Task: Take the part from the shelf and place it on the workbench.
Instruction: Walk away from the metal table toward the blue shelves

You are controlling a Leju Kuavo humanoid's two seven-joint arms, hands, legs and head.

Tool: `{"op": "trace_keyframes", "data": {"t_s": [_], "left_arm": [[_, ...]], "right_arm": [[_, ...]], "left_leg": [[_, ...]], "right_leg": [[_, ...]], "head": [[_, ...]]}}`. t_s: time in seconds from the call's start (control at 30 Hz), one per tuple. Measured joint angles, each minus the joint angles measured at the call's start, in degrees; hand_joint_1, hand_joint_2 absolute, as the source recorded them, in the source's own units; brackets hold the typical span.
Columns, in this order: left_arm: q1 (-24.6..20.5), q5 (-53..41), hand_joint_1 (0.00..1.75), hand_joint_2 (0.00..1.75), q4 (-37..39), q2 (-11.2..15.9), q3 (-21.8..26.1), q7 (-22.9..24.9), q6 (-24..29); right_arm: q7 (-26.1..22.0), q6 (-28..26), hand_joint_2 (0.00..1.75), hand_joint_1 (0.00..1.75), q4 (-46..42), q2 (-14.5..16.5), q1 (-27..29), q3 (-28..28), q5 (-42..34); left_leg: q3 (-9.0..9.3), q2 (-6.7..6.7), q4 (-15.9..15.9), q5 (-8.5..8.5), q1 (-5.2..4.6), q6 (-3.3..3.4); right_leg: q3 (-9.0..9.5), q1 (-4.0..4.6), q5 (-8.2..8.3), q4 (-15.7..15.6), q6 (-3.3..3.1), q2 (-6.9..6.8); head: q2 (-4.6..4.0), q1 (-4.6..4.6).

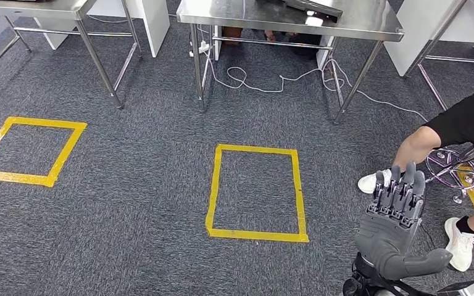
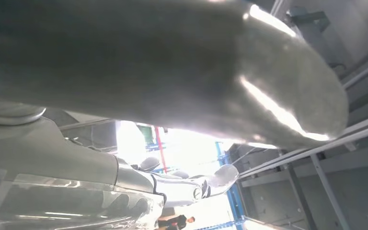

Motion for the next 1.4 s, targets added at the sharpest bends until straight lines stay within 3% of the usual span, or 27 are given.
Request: {"op": "trace_keyframes", "data": {"t_s": [0.03, 0.07, 0.13, 0.17, 0.2, 0.23, 0.3, 0.37, 0.43, 0.5, 0.53, 0.57, 0.6, 0.63, 0.7, 0.77, 0.83, 0.9, 0.97, 1.03, 1.07, 1.1, 1.13, 1.2, 1.27, 1.33, 1.4], "left_arm": [[0.0, 0.0, 0.0, 0.0, 0.0, 0.0, 0.0, 0.0, 0.0], [0.0, 0.0, 0.0, 0.0, 0.0, 0.0, 0.0, 0.0, 0.0], [0.1, 0.0, 0.0, 0.0, 0.0, 0.0, 0.0, 0.0, 0.0], [0.1, 0.0, 0.0, 0.0, 0.0, 0.0, 0.0, 0.0, 0.1], [0.0, 0.0, 0.0, 0.0, 0.0, 0.0, 0.0, 0.0, 0.1], [0.0, 0.0, 0.0, 0.0, 0.0, 0.0, 0.0, 0.1, 0.1], [0.0, 0.0, 0.0, 0.0, 0.0, 0.1, 0.0, 0.2, 0.2], [0.0, 0.0, 0.0, 0.0, 0.0, 0.1, 0.0, 0.3, 0.3], [0.0, -0.1, 0.0, 0.0, 0.0, 0.1, 0.0, 0.4, 0.3], [0.0, -0.1, 0.0, 0.0, 0.0, 0.1, 0.0, 0.7, 0.5], [0.0, -0.2, 0.0, 0.0, 0.0, 0.1, 0.0, 0.9, 0.6], [0.1, -0.2, 0.0, 0.0, 0.0, 0.1, 0.0, 1.0, 0.8], [0.1, -0.3, 0.0, 0.0, 0.0, 0.1, 0.0, 1.0, 0.9], [0.1, -0.3, 0.0, 0.0, 0.0, 0.1, 0.0, 1.0, 0.9], [0.1, -0.6, 0.0, 0.0, 0.0, 0.1, 0.0, 1.1, 1.0], [0.1, -0.8, 0.0, 0.0, 0.0, 0.2, 0.0, 1.3, 1.1], [0.0, -1.0, 0.0, 0.0, 0.0, 0.1, 0.0, 1.5, 1.1], [-0.1, -1.2, 0.0, 0.0, 0.0, 0.1, 0.0, 1.5, 1.0], [0.0, -1.3, 0.0, 0.0, 0.0, 0.1, 0.0, 1.2, 0.9], [0.1, -1.5, 0.0, 0.0, 0.0, 0.1, 0.0, 0.8, 0.9], [0.1, -1.7, 0.0, 0.0, 0.0, 0.1, 0.0, 0.6, 0.8], [0.2, -1.8, 0.0, 0.0, 0.0, 0.0, 0.0, 0.3, 0.8], [0.2, -2.0, 0.0, 0.0, 0.0, 0.0, 0.0, 0.1, 0.8], [0.3, -2.1, 0.0, 0.0, 0.0, 0.0, 0.0, -0.2, 0.8], [0.4, -2.1, 0.0, 0.0, 0.0, 0.0, 0.0, -0.4, 0.8], [0.4, -2.1, 0.0, 0.0, 0.0, -0.1, 0.0, -0.5, 0.8], [0.2, -2.2, 0.0, 0.0, 0.0, -0.1, 0.0, -0.5, 0.7]], "right_arm": [[0.0, 0.0, 0.0, 0.0, 0.0, -0.1, 0.1, 0.0, 0.0], [0.0, 0.0, 0.0, 0.0, 0.0, -0.1, 0.1, 0.0, 0.0], [0.0, 0.0, 0.0, 0.0, 0.0, -0.2, 0.1, 0.0, 0.1], [0.0, 0.0, 0.0, 0.0, 0.0, -0.3, 0.0, 0.0, 0.1], [0.0, 0.0, 0.0, 0.0, 0.1, -0.3, 0.0, 0.0, 0.1], [0.0, 0.0, 0.0, 0.0, 0.1, -0.3, -0.1, 0.0, 0.1], [0.0, 0.0, 0.0, 0.0, 0.1, -0.3, -0.1, 0.0, 0.0], [0.0, 0.0, 0.0, 0.0, 0.1, -0.3, -0.1, 0.0, 0.0], [0.0, 0.0, 0.0, 0.0, 0.1, -0.3, -0.1, 0.1, 0.1], [0.0, 0.0, 0.0, 0.0, 0.2, -0.3, 0.0, 0.2, 0.1], [0.0, -0.1, 0.0, 0.0, 0.3, -0.3, 0.0, 0.2, 0.1], [0.0, -0.3, 0.0, 0.0, 0.4, -0.3, 0.1, 0.2, 0.2], [0.2, -0.8, 0.0, 0.0, 0.5, -0.3, 0.1, 0.3, 0.6], [0.6, -1.9, 0.0, 0.0, 0.7, -0.3, 0.1, 0.3, 1.3], [2.0, -5.8, 0.0, 0.0, 1.5, -0.3, 0.1, 0.5, 4.0], [4.0, -10.9, 0.0, 0.0, 3.3, -0.6, 0.0, 0.6, 7.7], [6.3, -15.6, 0.0, 0.0, 6.8, -1.1, -0.2, 0.5, 11.2], [8.4, -19.6, 0.0, 0.0, 13.6, -2.0, -1.3, -0.2, 14.4], [9.8, -23.1, 0.0, 0.0, 23.8, -3.1, -3.3, -1.6, 18.0], [11.5, -25.4, 0.0, 0.0, 36.5, -4.4, -5.6, -3.5, 21.2], [13.1, -26.2, 0.0, 0.0, 43.3, -5.2, -6.8, -4.7, 22.4], [15.3, -26.7, 0.0, 0.0, 50.2, -6.0, -7.8, -5.9, 23.3], [17.9, -27.1, 0.0, 0.0, 56.5, -6.9, -8.6, -7.1, 23.9], [22.2, -27.6, 0.0, 0.0, 66.7, -8.3, -9.2, -8.9, 24.7], [23.9, -27.6, 0.0, 0.0, 73.8, -9.2, -9.8, -9.9, 25.1], [24.5, -27.7, 0.0, 0.0, 79.1, -9.9, -10.5, -10.6, 25.2], [24.9, -27.8, 0.0, 0.0, 82.8, -10.3, -11.0, -11.0, 25.3]], "left_leg": [[-0.18, 0.15, 0.0, 0.13, 0.02, -0.04], [-0.26, 0.34, 0.0, 0.24, 0.08, -0.14], [-0.22, 0.87, 0.0, 0.36, 0.28, -0.43], [-0.15, 1.14, 0.0, 0.37, 0.25, -0.73], [-0.1, 1.44, 0.0, 0.37, 0.17, -1.15], [-0.05, 1.77, 0.0, 0.37, 0.02, -1.59], [0.14, 2.47, -0.3, 0.43, -0.12, -2.39], [0.02, 2.56, 0.3, -0.31, 0.16, -2.92], [-1.83, 1.3, 4.9, -3.57, 0.34, -3.04], [-5.2, -0.01, 12.7, -7.57, 0.26, -2.93], [-6.44, -0.29, 15.5, -8.4, 0.25, -2.89], [-6.81, -0.42, 16.2, -8.08, 0.24, -2.83], [-6.07, -0.54, 14.7, -6.64, 0.25, -2.72], [-4.42, -1.02, 11.3, -4.54, 0.29, -2.58], [-1.11, -3.48, 4.3, -1.8, 0.46, -2.34], [-0.02, -4.77, 1.7, -1.45, 0.24, -2.15], [0.0, -3.48, 1.3, -1.01, -0.1, -1.54], [0.22, -2.07, 0.5, -0.42, 0.01, -0.63], [0.29, -0.57, -0.1, -0.1, 0.07, -0.14], [0.12, 0.95, -0.1, -0.07, 0.02, -0.09], [0.09, 1.65, -0.1, -0.07, 0.01, -0.09], [0.08, 2.25, -0.1, -0.08, 0.0, -0.11], [0.14, 2.74, -0.1, -0.12, 0.01, -0.17], [0.43, 3.58, -0.1, -0.29, -0.15, -0.57], [0.86, 4.63, -0.2, -0.55, -0.44, -1.33], [1.42, 5.86, -0.5, -0.78, -0.51, -2.12], [1.38, 4.52, 0.6, -2.04, -0.27, -2.69]], "right_leg": [[-1.04, -0.28, -0.6, 2.4, 0.4, 0.01], [-0.88, -0.55, -0.16, 2.3, 1.02, -0.01], [2.56, -1.15, 2.91, -4.4, 2.49, -0.6], [4.56, -1.26, 4.39, -8.7, 2.92, -1.39], [5.98, -1.1, 5.48, -11.9, 2.95, -1.89], [6.58, -0.88, 6.03, -13.7, 2.68, -2.18], [6.26, -0.36, 6.31, -14.1, 1.74, -1.39], [6.31, -0.99, 6.75, -14.2, 0.72, -0.5], [6.47, -1.42, 7.25, -14.4, -0.44, 0.21], [6.25, -0.9, 7.43, -14.3, -1.04, 0.97], [6.21, -0.66, 7.47, -14.3, -1.12, 1.47], [6.2, -0.49, 7.49, -14.2, -1.17, 2.03], [6.21, -0.39, 7.5, -14.1, -1.2, 2.65], [6.19, -0.35, 7.44, -13.9, -1.16, 3.34], [5.77, -0.16, 7.23, -13.2, -0.87, 4.66], [4.99, -0.03, 7.23, -12.8, -0.2, 5.75], [4.26, -0.09, 7.54, -13.0, 0.6, 6.41], [3.25, -0.07, 6.88, -11.7, 0.99, 4.31], [0.53, -0.24, 4.38, -6.3, 0.98, 1.47], [-2.76, -0.57, 2.01, 0.4, 1.33, 0.87], [-3.28, -0.71, 1.83, 1.6, 1.74, 0.78], [-2.62, -0.86, 2.48, 0.6, 2.27, 0.56], [-0.74, -1.0, 3.81, -2.7, 2.78, -0.02], [3.57, -0.88, 6.56, -10.9, 3.08, -2.67], [5.2, -0.34, 7.78, -14.3, 2.4, -4.04], [4.93, -0.15, 8.07, -14.2, 1.57, -2.64], [5.12, -0.94, 8.38, -14.6, 0.61, -1.23]], "head": [[0.0, 0.02], [0.0, 0.06], [0.0, 0.14], [0.0, 0.24], [0.0, 0.28], [0.0, 0.34], [0.0, 0.35], [0.0, 0.23], [0.0, -0.07], [0.0, -0.28], [0.0, -0.31], [0.0, -0.3], [0.0, -0.3], [0.0, -0.31], [0.0, -0.28], [0.0, -0.22], [0.0, -0.23], [0.0, -0.08], [0.0, 0.2], [0.0, 0.33], [0.0, 0.34], [0.0, 0.35], [0.0, 0.36], [0.0, 0.55], [0.0, 0.72], [0.0, 0.68], [0.0, 0.32]]}}
